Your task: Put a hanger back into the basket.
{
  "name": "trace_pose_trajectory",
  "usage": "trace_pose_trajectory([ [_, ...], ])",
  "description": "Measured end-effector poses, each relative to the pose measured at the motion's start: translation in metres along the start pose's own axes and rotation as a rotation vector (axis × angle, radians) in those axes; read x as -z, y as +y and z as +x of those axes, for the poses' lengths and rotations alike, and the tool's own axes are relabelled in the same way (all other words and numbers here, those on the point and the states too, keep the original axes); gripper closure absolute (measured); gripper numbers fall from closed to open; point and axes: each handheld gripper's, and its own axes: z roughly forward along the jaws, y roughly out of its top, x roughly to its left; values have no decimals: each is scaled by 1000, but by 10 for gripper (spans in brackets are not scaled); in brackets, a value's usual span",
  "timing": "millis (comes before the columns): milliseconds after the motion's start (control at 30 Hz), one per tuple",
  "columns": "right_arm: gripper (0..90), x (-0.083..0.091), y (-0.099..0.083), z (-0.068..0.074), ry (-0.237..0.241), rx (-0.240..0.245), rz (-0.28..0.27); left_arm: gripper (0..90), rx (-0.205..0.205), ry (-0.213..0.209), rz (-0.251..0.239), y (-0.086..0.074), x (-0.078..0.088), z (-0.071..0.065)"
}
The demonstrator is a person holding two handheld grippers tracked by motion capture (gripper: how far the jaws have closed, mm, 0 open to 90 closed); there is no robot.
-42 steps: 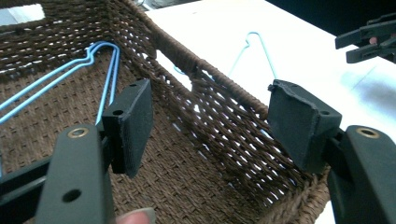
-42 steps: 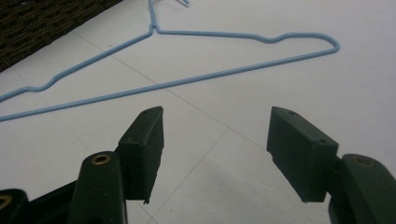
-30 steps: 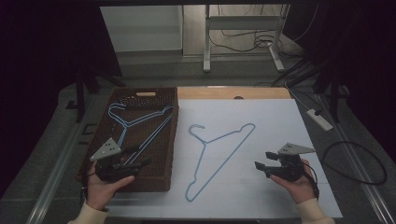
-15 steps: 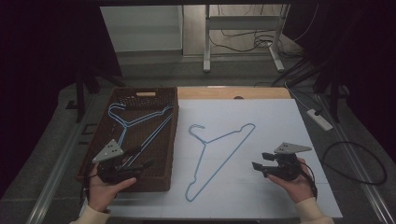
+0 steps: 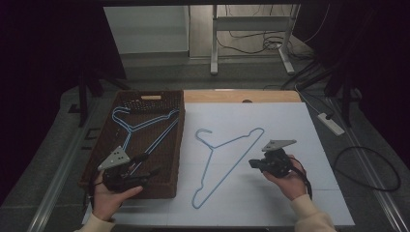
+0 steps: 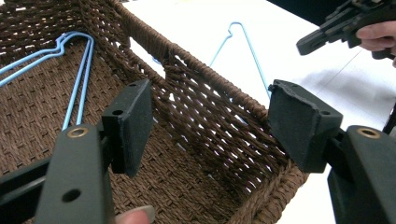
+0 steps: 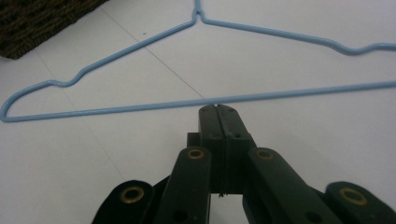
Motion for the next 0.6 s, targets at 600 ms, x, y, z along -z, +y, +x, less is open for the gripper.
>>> trace_pose_trajectory([
  [600,898,-73,36,13,48,44,159,324,-6,8,-4,1,1,-3],
])
